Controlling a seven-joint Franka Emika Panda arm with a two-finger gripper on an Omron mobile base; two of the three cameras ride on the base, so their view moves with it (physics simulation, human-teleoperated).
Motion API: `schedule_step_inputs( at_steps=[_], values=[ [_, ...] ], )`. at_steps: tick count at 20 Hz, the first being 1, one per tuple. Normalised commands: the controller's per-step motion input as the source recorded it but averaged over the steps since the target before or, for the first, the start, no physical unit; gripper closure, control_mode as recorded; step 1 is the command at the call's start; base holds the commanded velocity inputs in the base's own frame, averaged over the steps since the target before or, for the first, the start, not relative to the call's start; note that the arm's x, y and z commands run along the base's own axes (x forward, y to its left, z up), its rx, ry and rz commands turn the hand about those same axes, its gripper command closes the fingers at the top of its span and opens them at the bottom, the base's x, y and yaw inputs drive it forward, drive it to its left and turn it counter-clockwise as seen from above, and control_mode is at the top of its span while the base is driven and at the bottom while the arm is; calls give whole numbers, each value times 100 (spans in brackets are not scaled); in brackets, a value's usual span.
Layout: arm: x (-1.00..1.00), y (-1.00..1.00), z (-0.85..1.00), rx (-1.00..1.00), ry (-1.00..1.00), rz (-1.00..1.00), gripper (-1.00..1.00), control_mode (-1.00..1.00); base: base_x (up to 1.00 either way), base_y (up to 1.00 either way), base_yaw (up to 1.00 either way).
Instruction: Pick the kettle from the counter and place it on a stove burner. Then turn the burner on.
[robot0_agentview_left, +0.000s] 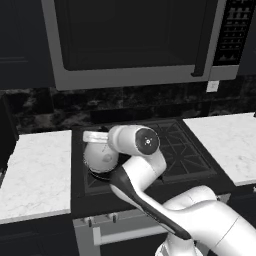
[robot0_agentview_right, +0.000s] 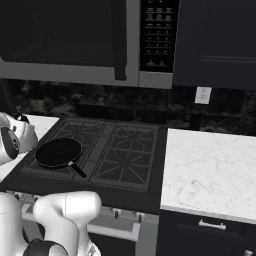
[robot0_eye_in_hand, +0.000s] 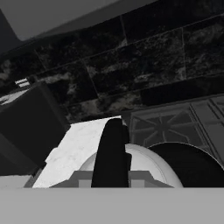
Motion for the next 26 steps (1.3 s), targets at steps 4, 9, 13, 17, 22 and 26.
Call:
schedule_step_inputs(
  at_steps=[4, 9, 13, 17, 22, 26],
  values=[
    [0, -79, 0, -23, 0, -7, 100, -100, 0, 0, 0],
    [0, -95, 0, -18, 0, -7, 100, -100, 0, 0, 0],
    [0, -100, 0, -5, 0, -7, 100, -100, 0, 0, 0],
    [0, -99, 0, 0, 0, -3, 100, -100, 0, 0, 0],
    [0, -83, 0, 4, 0, 1, 100, -100, 0, 0, 0],
    [0, -81, -9, 0, 3, 4, 100, -100, 0, 0, 0]
  ],
)
